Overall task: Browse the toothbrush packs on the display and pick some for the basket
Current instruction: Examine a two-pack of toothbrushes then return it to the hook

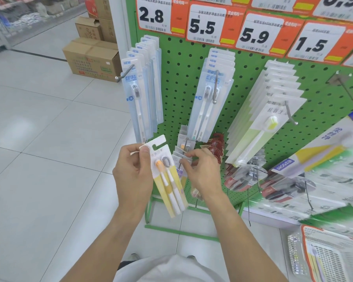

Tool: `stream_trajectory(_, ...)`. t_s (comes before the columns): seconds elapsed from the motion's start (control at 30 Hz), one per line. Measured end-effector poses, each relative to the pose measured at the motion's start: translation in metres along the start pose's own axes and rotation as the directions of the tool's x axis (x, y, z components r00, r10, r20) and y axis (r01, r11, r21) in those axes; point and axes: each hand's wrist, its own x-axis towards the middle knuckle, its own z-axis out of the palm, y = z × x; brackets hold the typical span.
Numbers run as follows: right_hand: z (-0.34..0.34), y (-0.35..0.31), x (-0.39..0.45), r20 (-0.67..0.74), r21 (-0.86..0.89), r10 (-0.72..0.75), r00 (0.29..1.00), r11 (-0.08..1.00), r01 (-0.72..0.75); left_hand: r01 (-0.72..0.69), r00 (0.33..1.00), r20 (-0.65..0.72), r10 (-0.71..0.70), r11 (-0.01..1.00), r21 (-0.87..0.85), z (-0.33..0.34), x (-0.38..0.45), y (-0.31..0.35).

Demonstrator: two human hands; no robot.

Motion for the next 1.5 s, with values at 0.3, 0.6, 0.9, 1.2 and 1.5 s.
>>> stream_trajectory(0.3,-0.037,-0.027,-0.038,0.025,0.334,0.058,0.998,0.941,-0.063,0.317,0.934,0.199,-0.296,0.945,-0.079,-0.009,0.004,-0.002)
stream_trajectory(0.6,-0.054,-0.022,-0.066,0.494,0.612,-0.015,0.87,0.716,-0.335,0.307,0.922,0.265,-0.284,0.95,-0.051,-0.007,-0.012,-0.008)
stream_trajectory(0.9,-0.05,-0.012,-0.076,0.478,0.594,0.061,0.876,0.713,-0.373,0.342,0.821,0.478,-0.312,0.939,0.025,-0.012,-0.027,-0.012)
stream_trajectory(1.2,-0.065,-0.008,-0.083,0.505,0.576,0.074,0.86,0.713,-0.4,0.39,0.733,0.568,-0.375,0.915,0.101,-0.018,-0.038,-0.015)
stream_trajectory(1.5,-0.062,-0.017,-0.087,0.429,0.66,0.113,0.896,0.638,-0.396,0.401,0.709,0.584,-0.396,0.907,0.128,-0.022,-0.039,-0.016)
